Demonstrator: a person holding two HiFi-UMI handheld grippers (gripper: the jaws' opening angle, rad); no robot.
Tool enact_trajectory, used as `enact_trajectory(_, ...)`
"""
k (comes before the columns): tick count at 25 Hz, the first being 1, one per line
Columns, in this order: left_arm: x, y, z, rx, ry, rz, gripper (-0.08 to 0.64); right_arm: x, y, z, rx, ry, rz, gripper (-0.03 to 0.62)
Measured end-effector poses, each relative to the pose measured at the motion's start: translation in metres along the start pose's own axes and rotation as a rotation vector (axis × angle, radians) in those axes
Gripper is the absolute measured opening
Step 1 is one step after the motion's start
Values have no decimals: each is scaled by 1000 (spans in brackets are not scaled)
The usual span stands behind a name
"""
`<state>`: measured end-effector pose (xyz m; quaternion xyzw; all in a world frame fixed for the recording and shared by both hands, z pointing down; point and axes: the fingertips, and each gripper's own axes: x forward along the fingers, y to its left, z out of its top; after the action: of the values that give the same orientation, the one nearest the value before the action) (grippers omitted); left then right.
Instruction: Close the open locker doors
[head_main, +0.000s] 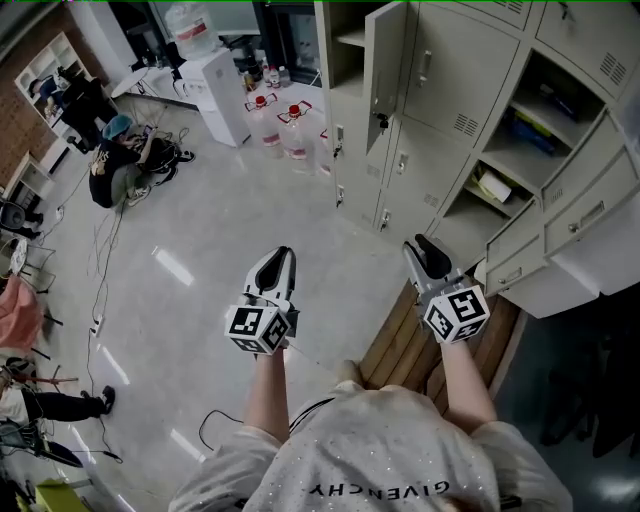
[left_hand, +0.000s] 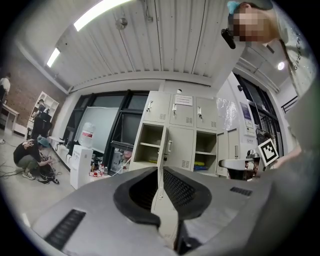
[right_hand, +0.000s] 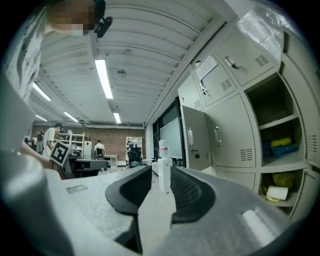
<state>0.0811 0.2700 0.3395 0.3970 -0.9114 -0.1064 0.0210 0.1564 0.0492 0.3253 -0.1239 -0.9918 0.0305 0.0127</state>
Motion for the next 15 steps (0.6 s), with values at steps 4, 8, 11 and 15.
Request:
enact_trajectory(4,6,17,-1,0,-7,11,31,24,-13,-1,10,-5,-13,134)
enact_trajectory(8,5,30,-9,-8,20,26,31,43,-28,-2,43,-13,-31,169)
enact_trajectory(11,5,44,-14,-18,23,46,31,64,-33,-4,36,-13,-22,181)
enact_trajectory(15,20,63,-22,-24,21,53,31,99,-44,-4,7,-31,-12,183)
